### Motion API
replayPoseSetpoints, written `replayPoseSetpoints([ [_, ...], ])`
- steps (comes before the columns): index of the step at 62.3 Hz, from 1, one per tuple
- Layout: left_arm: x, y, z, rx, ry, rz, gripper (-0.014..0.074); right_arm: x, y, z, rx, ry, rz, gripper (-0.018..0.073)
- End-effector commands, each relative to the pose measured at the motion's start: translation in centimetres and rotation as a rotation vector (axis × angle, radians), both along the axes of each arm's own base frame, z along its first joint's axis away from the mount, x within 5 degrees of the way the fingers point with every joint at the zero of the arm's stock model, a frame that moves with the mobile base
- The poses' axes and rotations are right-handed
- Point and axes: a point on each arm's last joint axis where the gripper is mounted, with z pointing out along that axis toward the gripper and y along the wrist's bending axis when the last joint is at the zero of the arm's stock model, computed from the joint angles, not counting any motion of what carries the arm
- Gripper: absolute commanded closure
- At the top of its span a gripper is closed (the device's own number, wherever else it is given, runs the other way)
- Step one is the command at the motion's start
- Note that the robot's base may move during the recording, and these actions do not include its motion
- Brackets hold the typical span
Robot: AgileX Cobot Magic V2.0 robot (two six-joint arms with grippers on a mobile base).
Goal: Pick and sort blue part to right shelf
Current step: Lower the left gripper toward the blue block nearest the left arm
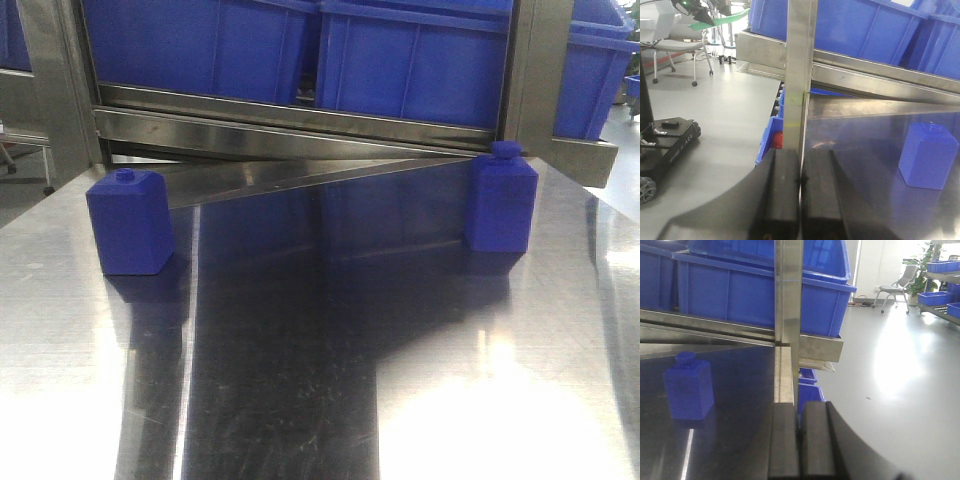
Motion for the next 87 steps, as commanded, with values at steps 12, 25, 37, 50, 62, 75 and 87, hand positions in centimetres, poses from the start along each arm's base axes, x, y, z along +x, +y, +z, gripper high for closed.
replayPoseSetpoints([
  [12,0.0,0.0,0.0,-0.007,-0.075,0.002,0.0461,-0.4,0.0,1.8,-0.013,-0.141,0.0,0.0523],
  [25,0.0,0.0,0.0,-0.007,-0.081,0.002,0.0461,-0.4,0.0,1.8,-0.013,-0.141,0.0,0.0523],
  [37,0.0,0.0,0.2,-0.007,-0.102,0.003,0.0461,-0.4,0.0,1.8,-0.013,-0.141,0.0,0.0523],
  [50,-0.3,0.1,1.9,-0.001,-0.285,0.007,0.0461,-0.4,0.0,1.8,-0.013,-0.141,0.0,0.0523],
  [62,-1.0,0.0,5.2,0.0,-0.355,0.003,0.0461,-0.4,0.0,1.8,-0.013,-0.141,0.0,0.0523],
  [75,-0.7,0.0,11.8,-0.006,-0.179,-0.004,0.0442,-0.4,0.0,1.8,-0.013,-0.141,0.0,0.0523],
  [87,1.3,-0.3,16.3,-0.089,0.008,-0.038,0.0239,-0.4,0.0,1.8,-0.013,-0.141,0.0,0.0523],
])
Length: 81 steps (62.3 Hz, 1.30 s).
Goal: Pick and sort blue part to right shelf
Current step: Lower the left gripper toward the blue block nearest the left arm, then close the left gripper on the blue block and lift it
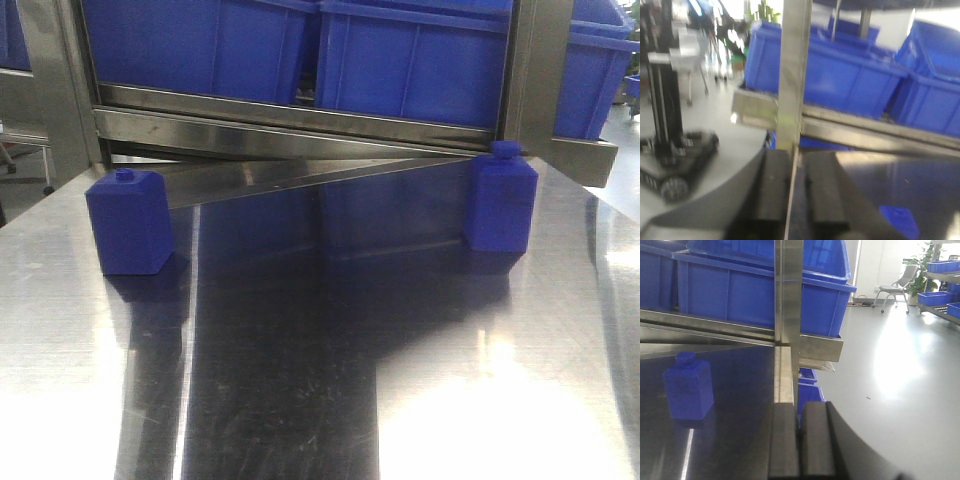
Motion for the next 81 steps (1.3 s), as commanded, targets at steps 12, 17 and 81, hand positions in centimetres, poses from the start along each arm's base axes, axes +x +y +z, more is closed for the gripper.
replayPoseSetpoints([
  [12,4.6,-0.7,4.1,-0.143,0.233,-0.071,0.0043,-0.4,0.0,1.8,-0.013,-0.141,0.0,0.0523],
  [17,6.4,-1.2,4.4,-0.139,0.332,-0.126,0.0011,-0.4,0.0,1.8,-0.013,-0.141,0.0,0.0523],
  [81,26.2,-12.9,1.3,0.041,1.018,-0.342,-0.0011,-0.4,0.0,1.8,-0.013,-0.141,0.0,0.0523],
])
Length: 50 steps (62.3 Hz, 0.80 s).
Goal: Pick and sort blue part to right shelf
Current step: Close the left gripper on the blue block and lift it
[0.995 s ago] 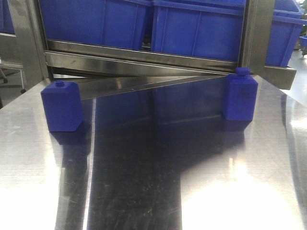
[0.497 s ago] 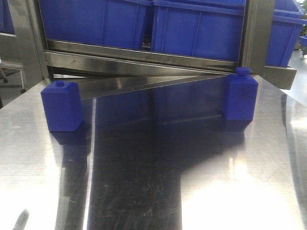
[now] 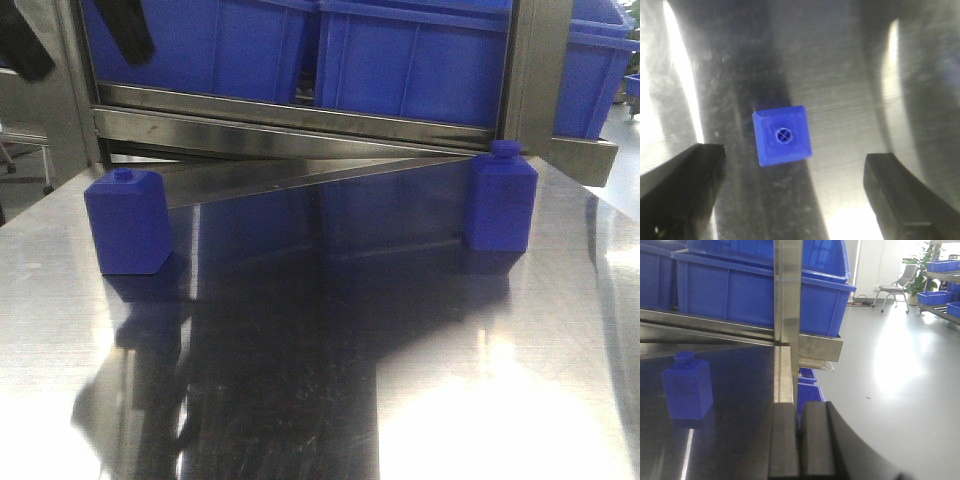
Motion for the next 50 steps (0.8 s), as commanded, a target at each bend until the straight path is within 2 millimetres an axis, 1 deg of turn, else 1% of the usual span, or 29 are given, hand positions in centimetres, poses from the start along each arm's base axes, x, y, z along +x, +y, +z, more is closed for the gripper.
replayPoseSetpoints([
  [1,0.6,-0.6,0.8,-0.02,-0.054,0.019,-0.001,-0.4,0.0,1.8,-0.013,-0.141,0.0,0.0523],
  [4,1.1,-0.7,-0.1,-0.009,-0.032,0.019,-0.001,-0.4,0.0,1.8,-0.013,-0.141,0.0,0.0523],
  [9,2.4,-1.2,-2.4,0.012,0.021,0.02,-0.001,-0.4,0.0,1.8,-0.013,-0.141,0.0,0.0523],
  [23,4.0,-1.9,-6.0,0.033,0.098,0.022,-0.001,-0.4,0.0,1.8,-0.013,-0.141,0.0,0.0523],
  [29,4.5,-2.1,-7.2,0.042,0.121,0.023,-0.001,-0.4,0.0,1.8,-0.013,-0.141,0.0,0.0523],
  [35,4.8,-2.2,-8.1,0.049,0.141,0.023,-0.001,-0.4,0.0,1.8,-0.013,-0.141,0.0,0.0523],
  [42,4.7,-2.2,-8.4,0.058,0.169,0.021,-0.0004,-0.4,0.0,1.8,-0.013,-0.141,0.0,0.0523],
  [46,4.7,-2.2,-8.4,0.06,0.174,0.021,0.0028,-0.4,0.0,1.8,-0.013,-0.141,0.0,0.0523],
  [50,4.6,-2.2,-8.4,0.059,0.182,0.021,0.0093,-0.4,0.0,1.8,-0.013,-0.141,0.0,0.0523],
])
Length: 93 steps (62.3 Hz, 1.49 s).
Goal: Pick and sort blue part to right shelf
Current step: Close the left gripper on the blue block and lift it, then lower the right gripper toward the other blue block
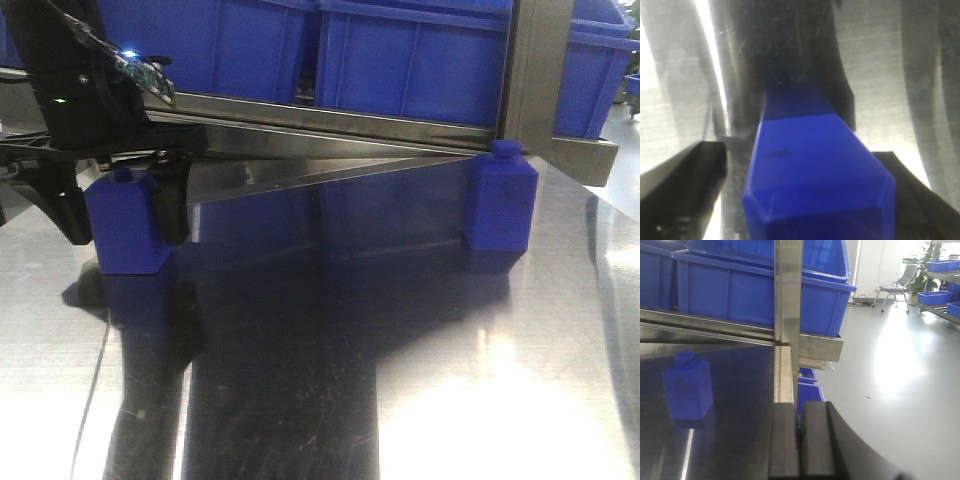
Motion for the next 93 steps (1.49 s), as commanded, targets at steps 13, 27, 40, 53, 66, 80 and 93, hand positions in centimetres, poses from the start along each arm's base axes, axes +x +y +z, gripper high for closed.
replayPoseSetpoints([
  [13,-0.3,-0.4,3.0,-0.057,-0.064,0.012,0.0307,-0.4,0.0,1.8,-0.013,-0.141,0.0,0.0523],
  [27,-0.4,-0.3,3.3,-0.049,-0.058,0.008,0.0367,-0.4,0.0,1.8,-0.013,-0.141,0.0,0.0523],
  [40,-1.6,0.3,7.0,-0.055,-0.137,-0.01,0.0365,-0.4,0.0,1.8,-0.013,-0.141,0.0,0.0523],
  [53,-5.2,2.4,12.8,0.011,-0.358,-0.042,0.0365,-0.4,0.0,1.8,-0.013,-0.141,0.0,0.0523],
  [66,-10.8,4.6,15.9,-0.066,-0.571,-0.034,0.0365,-0.4,0.0,1.7,-0.012,-0.135,-0.001,0.0523],
  [80,-16.5,6.8,16.1,-0.137,-0.755,-0.028,0.0365,-0.4,0.0,1.7,-0.012,-0.135,-0.001,0.0523],
  [93,-21.1,8.6,15.4,-0.192,-0.91,-0.024,0.0365,-0.8,0.1,3.7,0.003,-0.171,0.0,0.0523],
])
